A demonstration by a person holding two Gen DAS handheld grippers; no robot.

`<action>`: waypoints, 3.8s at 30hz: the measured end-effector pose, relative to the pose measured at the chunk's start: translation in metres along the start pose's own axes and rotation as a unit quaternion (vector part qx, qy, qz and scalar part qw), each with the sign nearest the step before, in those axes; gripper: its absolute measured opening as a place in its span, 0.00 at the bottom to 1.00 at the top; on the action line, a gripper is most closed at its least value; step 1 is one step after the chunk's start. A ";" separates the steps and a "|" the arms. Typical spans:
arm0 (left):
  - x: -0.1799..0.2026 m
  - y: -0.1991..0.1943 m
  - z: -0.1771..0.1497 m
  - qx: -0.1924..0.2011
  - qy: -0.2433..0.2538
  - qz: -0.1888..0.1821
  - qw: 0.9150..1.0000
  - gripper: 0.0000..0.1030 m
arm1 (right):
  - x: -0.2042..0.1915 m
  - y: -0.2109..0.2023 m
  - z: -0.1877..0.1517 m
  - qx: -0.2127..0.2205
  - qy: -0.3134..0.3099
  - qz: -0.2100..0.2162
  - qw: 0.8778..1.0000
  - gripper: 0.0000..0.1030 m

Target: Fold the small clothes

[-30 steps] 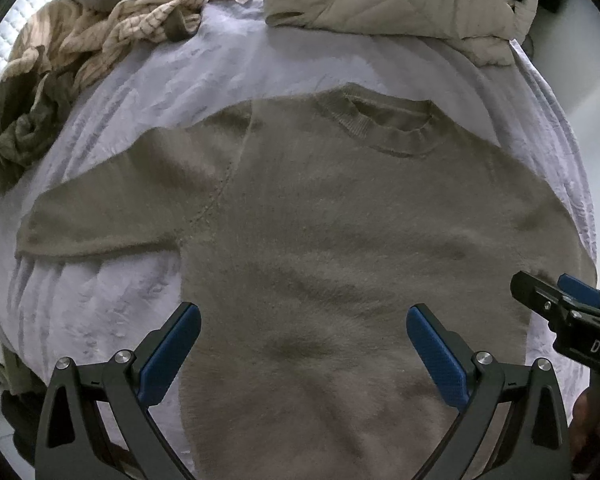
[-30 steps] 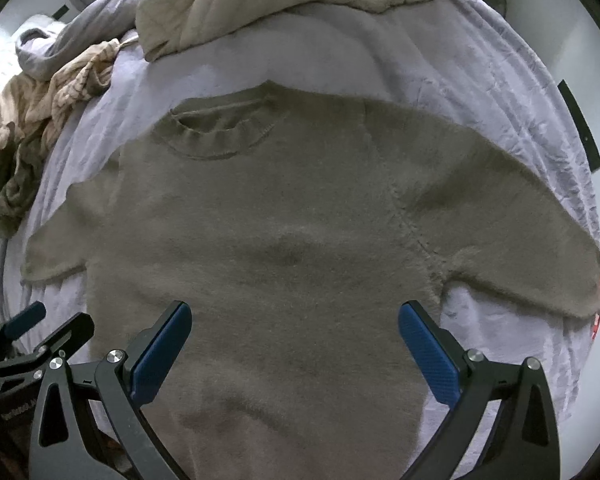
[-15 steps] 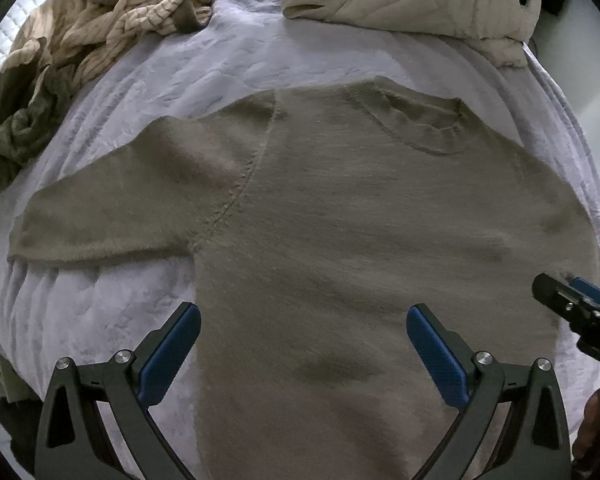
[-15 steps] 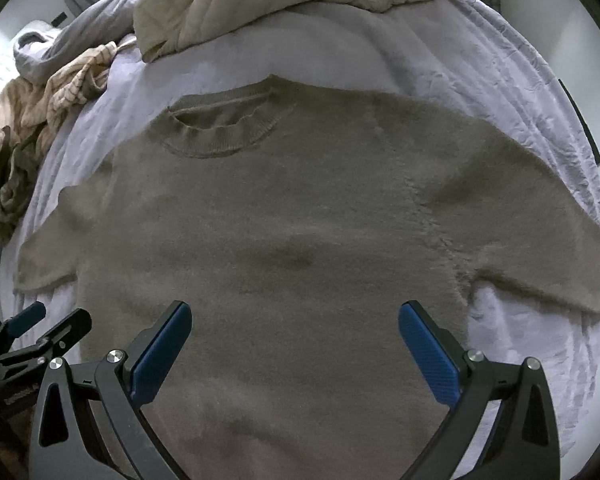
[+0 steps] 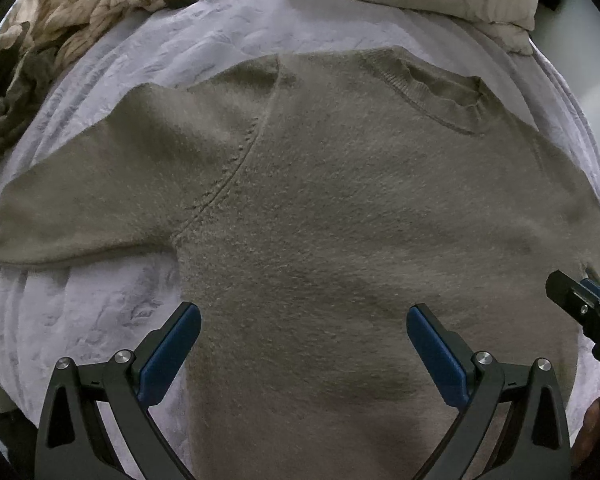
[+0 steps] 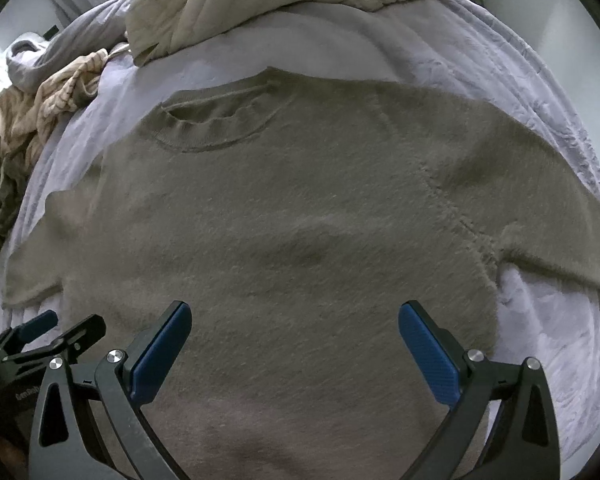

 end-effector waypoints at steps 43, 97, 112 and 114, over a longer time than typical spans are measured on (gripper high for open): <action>-0.347 -0.016 0.092 0.171 -0.367 -0.168 0.899 0.07 | -0.190 -0.013 -0.014 -0.010 -0.129 0.096 0.987 1.00; -0.088 -0.031 0.045 0.131 -0.073 -0.003 0.989 0.89 | 0.055 0.059 0.074 0.046 0.100 0.126 0.986 0.32; -0.087 -0.027 0.055 0.107 -0.081 -0.015 0.991 0.89 | 0.056 0.029 0.109 0.117 0.085 0.163 0.976 0.07; -0.089 -0.028 0.058 0.108 -0.082 -0.022 0.991 0.89 | 0.063 0.019 0.119 0.133 0.065 0.157 0.976 0.07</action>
Point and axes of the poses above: each gripper's, at about its wrist camera, not at the fingertips, and y roughly the way its jaws point, x to its right, z to its top, the point moved 6 cm from there along y, roughly the way its jaws point, and after that the axes turned 13 degrees about -y, right-handed, at the moved point
